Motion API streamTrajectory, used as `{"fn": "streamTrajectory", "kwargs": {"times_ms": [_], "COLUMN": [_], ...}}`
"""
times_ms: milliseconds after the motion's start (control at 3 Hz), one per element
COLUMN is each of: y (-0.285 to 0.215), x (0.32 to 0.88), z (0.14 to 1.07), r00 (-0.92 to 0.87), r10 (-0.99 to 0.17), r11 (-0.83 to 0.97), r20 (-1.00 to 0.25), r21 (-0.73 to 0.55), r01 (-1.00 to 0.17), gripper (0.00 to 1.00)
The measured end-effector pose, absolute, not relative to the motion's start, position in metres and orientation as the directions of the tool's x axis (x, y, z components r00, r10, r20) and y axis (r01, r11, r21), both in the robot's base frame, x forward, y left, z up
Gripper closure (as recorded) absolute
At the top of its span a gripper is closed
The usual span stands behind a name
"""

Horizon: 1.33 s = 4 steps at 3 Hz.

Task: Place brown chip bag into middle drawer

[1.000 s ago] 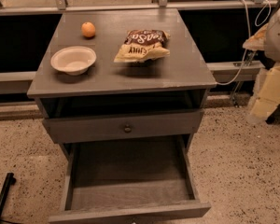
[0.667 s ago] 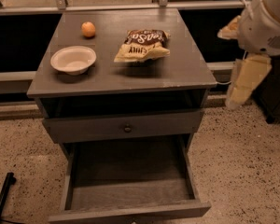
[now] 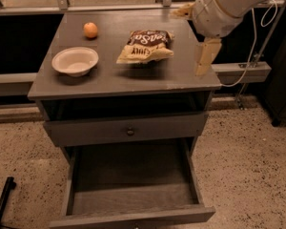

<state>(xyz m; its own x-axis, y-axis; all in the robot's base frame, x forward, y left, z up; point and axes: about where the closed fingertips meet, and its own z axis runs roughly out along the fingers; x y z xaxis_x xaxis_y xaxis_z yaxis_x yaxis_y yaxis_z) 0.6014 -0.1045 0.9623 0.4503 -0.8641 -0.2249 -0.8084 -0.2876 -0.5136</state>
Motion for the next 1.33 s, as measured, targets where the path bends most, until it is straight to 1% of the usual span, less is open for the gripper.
{"fn": "streamTrajectory", "kwargs": {"times_ms": [333,667,1000,1333], "y": [-0.066,-0.036,-0.018,-0.01], "x": [0.634,0.667,0.697,0.719], "z": [0.938,0.912,0.898,0.898], "r00": [0.554,0.584,0.566,0.535], "r10": [-0.805,-0.787,-0.8,-0.822], "r11": [-0.37,-0.381,-0.347,-0.304], "r20": [-0.212,-0.198,-0.198,-0.194], "r21": [-0.552,-0.588,-0.618,-0.645], "r01": [-0.747,-0.714,-0.706,-0.701], "gripper": [0.0,0.0,0.0,0.17]}}
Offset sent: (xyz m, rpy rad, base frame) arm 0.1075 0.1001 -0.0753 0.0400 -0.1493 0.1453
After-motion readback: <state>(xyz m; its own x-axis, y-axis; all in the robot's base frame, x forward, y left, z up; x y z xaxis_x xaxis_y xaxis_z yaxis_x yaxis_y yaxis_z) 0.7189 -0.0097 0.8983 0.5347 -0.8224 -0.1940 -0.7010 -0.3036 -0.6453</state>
